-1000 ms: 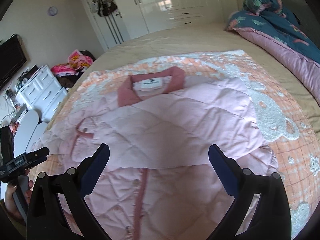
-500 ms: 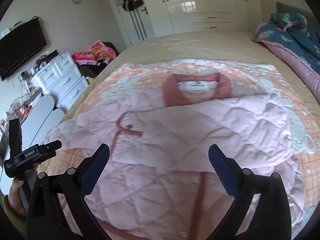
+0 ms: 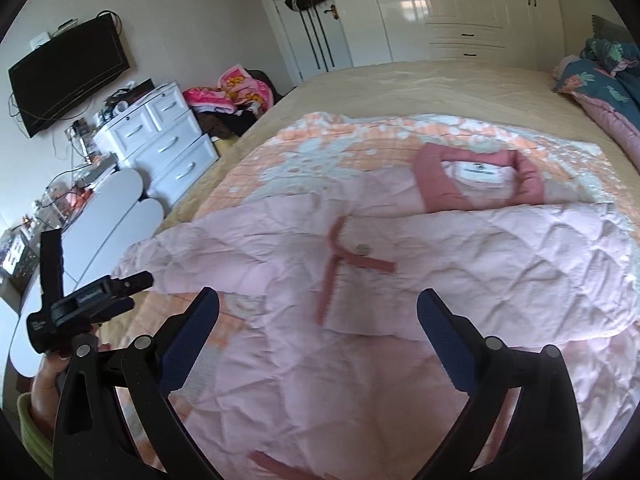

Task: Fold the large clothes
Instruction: 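Move the left gripper along the other sleeve to its cuff, then close the left gripper on the other sleeve's ribbed cuff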

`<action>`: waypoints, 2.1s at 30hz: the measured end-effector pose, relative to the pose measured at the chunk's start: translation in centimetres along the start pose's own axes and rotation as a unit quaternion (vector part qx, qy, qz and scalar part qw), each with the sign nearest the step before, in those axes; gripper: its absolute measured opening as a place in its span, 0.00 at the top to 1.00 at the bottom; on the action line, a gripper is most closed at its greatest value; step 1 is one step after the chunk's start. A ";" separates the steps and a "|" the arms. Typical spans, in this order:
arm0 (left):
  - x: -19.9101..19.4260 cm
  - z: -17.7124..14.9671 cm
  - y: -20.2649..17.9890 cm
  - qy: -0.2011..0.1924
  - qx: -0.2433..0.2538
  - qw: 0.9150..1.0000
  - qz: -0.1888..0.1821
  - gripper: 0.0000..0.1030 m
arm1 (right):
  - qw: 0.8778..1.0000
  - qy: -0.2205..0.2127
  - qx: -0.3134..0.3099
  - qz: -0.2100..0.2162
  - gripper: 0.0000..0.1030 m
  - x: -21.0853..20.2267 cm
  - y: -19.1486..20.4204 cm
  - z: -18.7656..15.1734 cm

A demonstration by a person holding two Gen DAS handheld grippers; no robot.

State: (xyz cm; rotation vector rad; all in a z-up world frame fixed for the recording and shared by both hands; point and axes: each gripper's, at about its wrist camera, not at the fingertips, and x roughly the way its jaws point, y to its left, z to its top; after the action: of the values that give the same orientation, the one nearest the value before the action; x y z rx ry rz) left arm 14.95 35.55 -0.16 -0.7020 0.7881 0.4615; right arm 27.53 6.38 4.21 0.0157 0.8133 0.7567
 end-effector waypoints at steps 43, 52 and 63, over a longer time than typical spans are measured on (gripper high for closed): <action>4.4 3.2 19.4 -0.095 -0.358 0.927 -0.062 0.09 | 0.992 0.074 -0.096 0.028 0.04 9.5 7.7 1.5; 3.2 2.7 19.4 -0.144 -0.378 0.909 -0.096 0.88 | 0.997 0.063 -0.051 -0.002 0.04 6.5 1.5 0.9; -4.7 5.4 10.6 -0.186 -0.245 0.943 -0.126 0.91 | 0.999 0.032 0.001 -0.005 0.04 1.3 -2.8 0.0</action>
State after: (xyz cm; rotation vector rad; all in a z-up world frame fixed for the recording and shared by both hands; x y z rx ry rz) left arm 8.10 46.17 2.02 -1.1223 0.2153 0.5423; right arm 29.78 5.11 2.52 -0.0105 0.8751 0.7509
